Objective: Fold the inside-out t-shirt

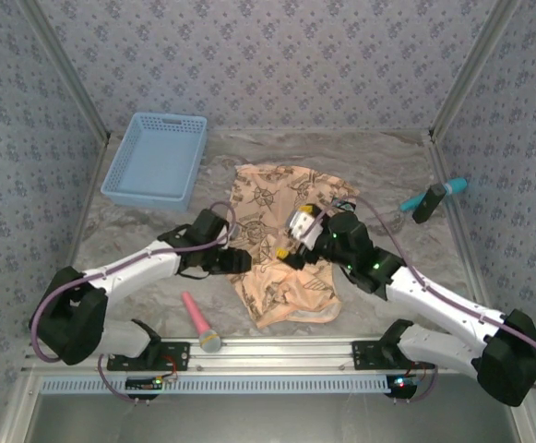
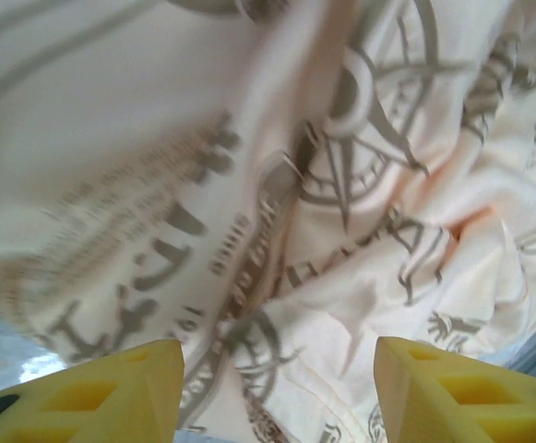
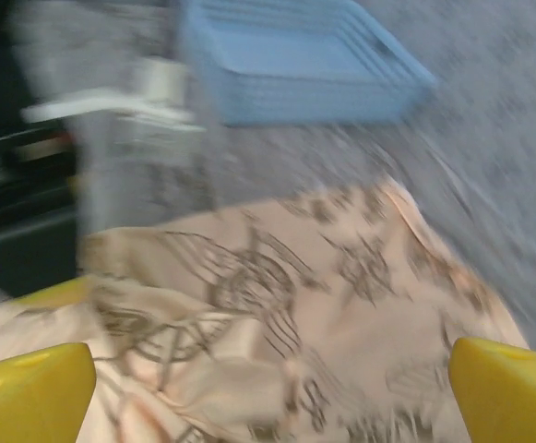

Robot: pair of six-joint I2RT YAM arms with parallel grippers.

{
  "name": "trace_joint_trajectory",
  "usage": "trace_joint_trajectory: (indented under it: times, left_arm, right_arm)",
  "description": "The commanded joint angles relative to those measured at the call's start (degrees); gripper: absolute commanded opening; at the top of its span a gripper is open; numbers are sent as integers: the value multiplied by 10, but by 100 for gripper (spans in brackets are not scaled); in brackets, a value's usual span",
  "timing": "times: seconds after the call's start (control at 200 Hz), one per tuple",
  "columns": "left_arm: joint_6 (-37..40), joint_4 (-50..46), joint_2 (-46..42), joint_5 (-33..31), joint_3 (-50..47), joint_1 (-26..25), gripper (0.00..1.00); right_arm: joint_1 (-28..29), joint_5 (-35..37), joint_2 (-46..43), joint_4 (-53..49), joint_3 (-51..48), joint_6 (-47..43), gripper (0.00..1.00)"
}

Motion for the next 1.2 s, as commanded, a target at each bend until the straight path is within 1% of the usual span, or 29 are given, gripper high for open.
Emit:
trace_joint_trajectory:
  times: [0.0,0.025,0.055,0.09,0.115,0.19,0.235,0.295,0.335,0.375,0.44,0.52,0.575,0.62,0.655,0.755,0.81,0.84,0.889,0.944,0.964,0.969,0.979,1.024,1.049,1.094,1.129,1.194]
  left_arm:
    - [-5,-2,24,-16,7,-16,58]
    - [-4,-6,31,-23,11,-17,58]
    - [0,-10,40,-28,16,-17,57]
    - [7,-13,50,-30,23,-17,53]
    - [11,-15,57,-32,28,-17,50]
    - [24,-48,75,-69,53,-16,42]
    - [33,-71,84,-98,70,-13,41]
    - [49,-88,91,-108,93,-5,44]
    - [64,-86,90,-94,106,-4,49]
    - [79,-78,86,-72,115,-4,52]
    - [106,-65,83,-33,128,-9,54]
    - [130,-71,83,-14,143,-18,54]
    - [147,-64,76,-9,140,-32,55]
    - [169,-57,69,-2,133,-51,55]
    - [192,-52,63,-2,125,-70,55]
    - [261,-36,45,-30,99,-135,57]
    - [302,-20,35,-35,82,-165,57]
    - [320,-13,31,-46,75,-183,59]
    - [348,-3,28,-57,66,-207,61]
    - [379,0,32,-67,62,-233,65]
    - [392,-1,36,-74,63,-243,65]
    - [393,-2,37,-74,63,-246,65]
    - [399,-2,40,-80,64,-251,65]
    - [422,-14,55,-102,68,-273,66]
    - [435,-23,67,-113,71,-285,66]
    - [454,-45,89,-122,74,-302,66]
    - [462,-60,104,-128,76,-314,66]
    - [460,-61,122,-129,79,-329,65]
  right_arm:
    - [-26,219,9,-152,63,304,100]
    - [-37,212,16,-168,70,319,100]
    - [-54,171,26,-173,73,311,100]
    - [-73,118,40,-176,74,297,100]
    - [-80,99,51,-187,79,303,100]
    - [-84,96,84,-228,96,333,99]
    - [-84,103,101,-261,106,347,97]
    - [-85,102,115,-303,111,375,93]
    - [-87,88,116,-325,108,389,91]
    - [-86,84,113,-357,108,418,90]
    - [-87,58,100,-424,111,477,88]
    - [-83,5,74,-455,90,534,84]
    - [-82,-41,53,-448,55,559,80]
    - [-81,-84,40,-433,22,571,76]
    - [-81,-111,36,-424,1,582,75]
    - [-71,-147,35,-381,-47,598,75]
    - [-70,-174,48,-357,-66,600,73]
    - [-71,-185,59,-340,-70,601,69]
    - [-71,-190,75,-329,-75,606,54]
    - [-73,-172,85,-335,-75,616,44]
    - [-75,-167,86,-339,-74,619,36]
    - [-75,-166,86,-339,-74,620,36]
    - [-76,-164,85,-339,-75,621,32]
    - [-82,-164,78,-340,-74,629,9]
    - [-88,-162,71,-341,-73,635,4]
    - [-98,-157,55,-344,-71,647,0]
    - [-108,-155,41,-349,-70,656,0]
    - [-125,-151,19,-360,-68,677,0]
